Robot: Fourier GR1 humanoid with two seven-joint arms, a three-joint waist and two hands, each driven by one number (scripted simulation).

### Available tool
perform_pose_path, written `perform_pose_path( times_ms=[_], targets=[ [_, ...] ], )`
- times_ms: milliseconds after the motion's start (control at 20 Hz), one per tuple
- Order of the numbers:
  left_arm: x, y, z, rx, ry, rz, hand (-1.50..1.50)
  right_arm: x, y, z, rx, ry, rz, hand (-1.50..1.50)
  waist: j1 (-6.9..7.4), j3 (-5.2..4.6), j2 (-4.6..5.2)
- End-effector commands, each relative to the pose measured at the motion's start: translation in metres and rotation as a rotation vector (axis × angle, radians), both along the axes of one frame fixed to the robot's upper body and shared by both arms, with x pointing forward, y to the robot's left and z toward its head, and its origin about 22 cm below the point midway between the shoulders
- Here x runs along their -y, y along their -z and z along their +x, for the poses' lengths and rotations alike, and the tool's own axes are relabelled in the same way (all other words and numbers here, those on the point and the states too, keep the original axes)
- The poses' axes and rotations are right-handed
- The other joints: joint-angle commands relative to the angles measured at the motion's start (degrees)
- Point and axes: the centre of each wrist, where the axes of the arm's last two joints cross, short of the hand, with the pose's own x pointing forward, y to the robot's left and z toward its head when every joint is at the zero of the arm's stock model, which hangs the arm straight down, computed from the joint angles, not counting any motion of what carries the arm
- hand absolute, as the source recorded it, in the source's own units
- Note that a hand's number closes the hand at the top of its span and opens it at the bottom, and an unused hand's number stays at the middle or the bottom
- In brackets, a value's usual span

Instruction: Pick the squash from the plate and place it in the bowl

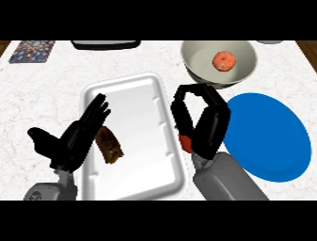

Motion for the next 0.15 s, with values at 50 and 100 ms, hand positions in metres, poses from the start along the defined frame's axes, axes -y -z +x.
perform_pose_path(
  times_ms=[50, 100],
  targets=[
    [-0.004, -0.002, -0.001, 0.014, 0.017, 0.010, 0.00, -0.020, 0.050, -0.078, -0.112, -0.052, 0.099, 1.50, 0.78, 0.06, 0.54],
    [-0.004, -0.002, -0.002, 0.006, 0.008, 0.007, 0.00, -0.023, 0.059, -0.094, -0.170, -0.068, 0.099, 1.50, 0.65, 0.07, 0.51]
  ],
)
